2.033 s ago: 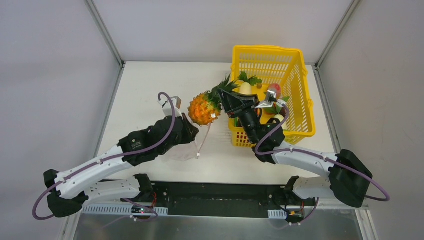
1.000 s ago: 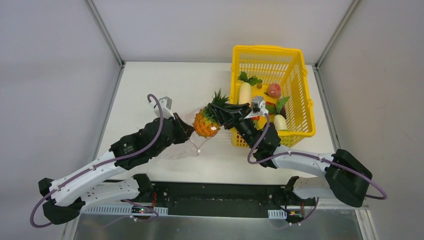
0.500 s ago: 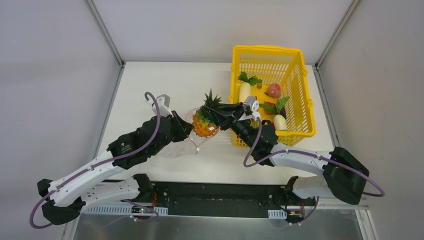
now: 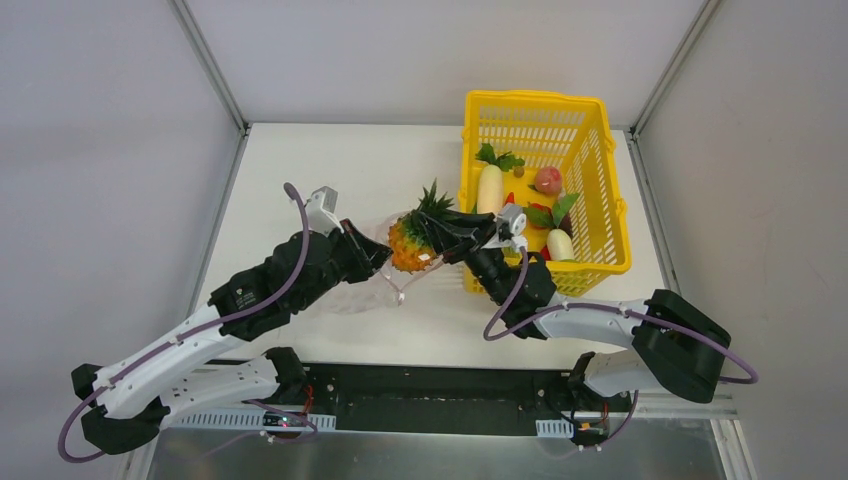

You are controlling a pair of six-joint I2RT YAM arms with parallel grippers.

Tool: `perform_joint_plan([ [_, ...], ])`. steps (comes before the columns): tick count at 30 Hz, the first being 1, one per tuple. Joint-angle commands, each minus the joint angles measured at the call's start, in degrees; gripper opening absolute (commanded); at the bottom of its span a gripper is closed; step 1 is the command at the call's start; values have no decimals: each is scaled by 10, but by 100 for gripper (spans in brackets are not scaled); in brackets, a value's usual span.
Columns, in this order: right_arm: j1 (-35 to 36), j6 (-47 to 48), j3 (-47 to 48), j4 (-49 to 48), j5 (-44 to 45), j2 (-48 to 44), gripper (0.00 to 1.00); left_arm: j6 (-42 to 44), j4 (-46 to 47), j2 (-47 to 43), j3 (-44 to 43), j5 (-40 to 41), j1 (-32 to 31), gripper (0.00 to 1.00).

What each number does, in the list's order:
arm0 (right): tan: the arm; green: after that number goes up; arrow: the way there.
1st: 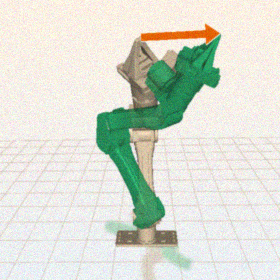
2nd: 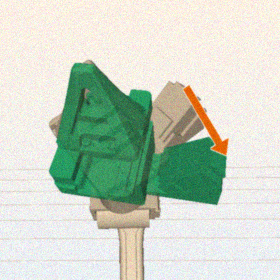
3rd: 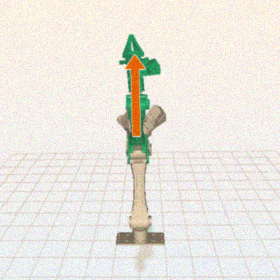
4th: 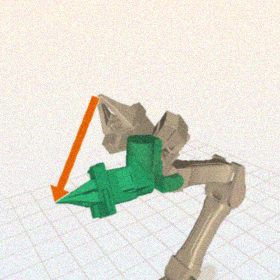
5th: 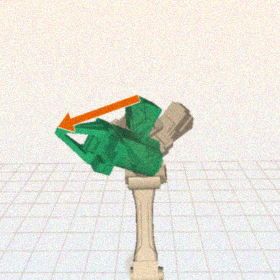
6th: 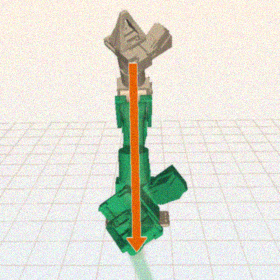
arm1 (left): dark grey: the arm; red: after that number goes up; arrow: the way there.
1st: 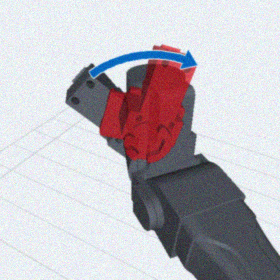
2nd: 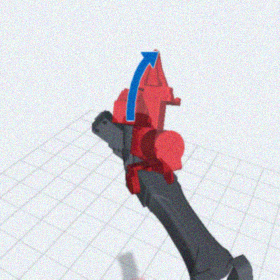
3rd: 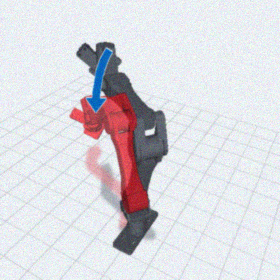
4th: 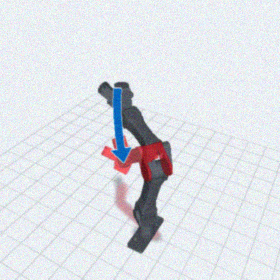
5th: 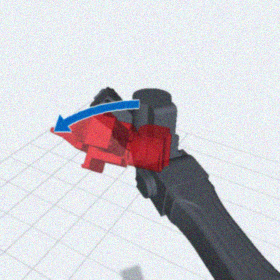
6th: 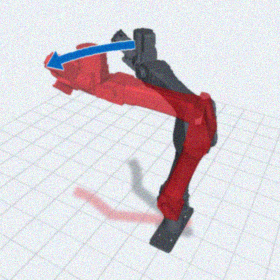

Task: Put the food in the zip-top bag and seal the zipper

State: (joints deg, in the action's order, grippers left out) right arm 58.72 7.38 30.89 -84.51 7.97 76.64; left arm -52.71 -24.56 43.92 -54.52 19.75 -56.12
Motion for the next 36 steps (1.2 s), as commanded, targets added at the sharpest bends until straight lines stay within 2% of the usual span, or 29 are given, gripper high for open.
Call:
perform_joint_plan([
  [1, 2, -132, 16, -121, 119, -8, 0, -13, 46, -5, 13, -17, 6, 0],
  [4, 20, -135, 19, -121, 124, 4, 0, -16, 81, -8, 26, -32, 7, 0],
  [10, 50, -18, 16, -121, 109, 29, 2, -16, 97, -19, 24, -42, 10, 0],
  [13, 52, -10, 12, -105, 92, 17, 24, -13, 91, -43, 32, -22, 12, 0],
  [16, 52, 6, 20, -43, 44, -10, 43, -8, 67, -65, 34, 8, 14, 0],
  [19, 51, 8, 46, 68, 0, -44, 65, -5, 51, -84, 38, 28, 16, 0],
  [21, 51, 1, 80, 166, -13, -65, 72, -5, 42, -90, 40, 35, 16, 0],
  [23, 51, -5, 105, 236, -19, -82, 74, -5, 38, -94, 41, 40, 15, 0],
  [27, 52, -12, 118, 297, -26, -128, 79, -5, 31, -99, 43, 46, 16, 0],
  [29, 52, -11, 134, 356, -30, -150, 79, -5, 27, -101, 44, 49, 17, 0],
  [32, 51, -24, 168, 470, -10, -176, 79, -3, 23, -104, 44, 52, 16, 0],
  [35, 51, -79, 204, 582, 83, -193, 78, 5, 5, -105, 38, 59, 16, 0],
  [36, 50, -79, 219, 624, 83, -195, 78, 10, -4, -103, 33, 61, 16, 0],
])
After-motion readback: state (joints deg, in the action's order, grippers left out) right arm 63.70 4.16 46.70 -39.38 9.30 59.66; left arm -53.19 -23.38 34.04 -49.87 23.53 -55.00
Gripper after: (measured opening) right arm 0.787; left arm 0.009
